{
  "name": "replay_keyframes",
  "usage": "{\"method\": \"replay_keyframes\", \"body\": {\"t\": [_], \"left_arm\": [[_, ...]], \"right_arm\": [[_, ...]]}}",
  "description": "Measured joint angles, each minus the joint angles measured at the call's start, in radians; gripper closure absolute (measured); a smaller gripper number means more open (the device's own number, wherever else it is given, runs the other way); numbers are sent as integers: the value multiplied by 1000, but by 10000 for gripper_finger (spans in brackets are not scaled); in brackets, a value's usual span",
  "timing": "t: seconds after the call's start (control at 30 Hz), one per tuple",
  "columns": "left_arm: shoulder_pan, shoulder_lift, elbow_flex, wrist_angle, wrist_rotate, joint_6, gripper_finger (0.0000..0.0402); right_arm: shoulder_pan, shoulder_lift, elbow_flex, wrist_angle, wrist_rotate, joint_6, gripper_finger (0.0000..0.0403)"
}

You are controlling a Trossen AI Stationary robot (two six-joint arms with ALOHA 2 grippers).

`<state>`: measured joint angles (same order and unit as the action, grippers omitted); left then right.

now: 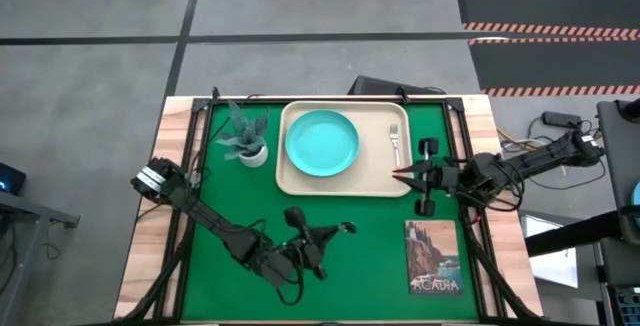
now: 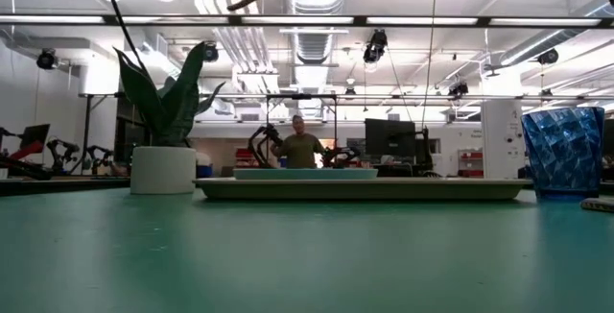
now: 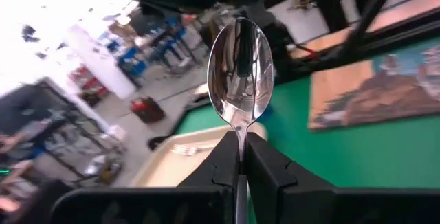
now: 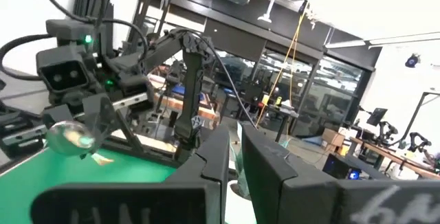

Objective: Pick and place plate/cup/fork/spoon on tray
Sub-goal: Put the orange spoon on the light white tray to the left of the orange fork

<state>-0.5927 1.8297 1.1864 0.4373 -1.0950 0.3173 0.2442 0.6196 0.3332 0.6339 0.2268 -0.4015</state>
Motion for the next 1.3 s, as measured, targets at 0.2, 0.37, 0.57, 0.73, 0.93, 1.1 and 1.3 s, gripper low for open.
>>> {"method": "replay_keyframes", "body": {"t": [0.2, 0.37, 0.57, 0.73, 0.93, 1.1, 1.3], "left_arm": [[23, 0, 2, 9, -225, 63, 400], [47, 0, 0, 9, -329, 59, 400], [62, 0, 2, 11, -329, 58, 400], [87, 0, 4, 25, -356, 57, 400], [137, 0, 5, 27, -403, 53, 400], [141, 0, -1, 26, -398, 4, 400], [134, 0, -2, 26, -398, -37, 400]], "right_arm": [[0, 99, 0, 138, -2, -11, 369], [0, 188, 0, 260, 0, -17, 369], [0, 272, 0, 360, 2, -3, 369], [0, 305, 35, 367, 18, 40, 369], [0, 364, 84, 341, 50, 67, 344], [-1, 380, 96, 327, 182, 61, 313], [-1, 340, 96, 243, 204, 52, 292]]}}
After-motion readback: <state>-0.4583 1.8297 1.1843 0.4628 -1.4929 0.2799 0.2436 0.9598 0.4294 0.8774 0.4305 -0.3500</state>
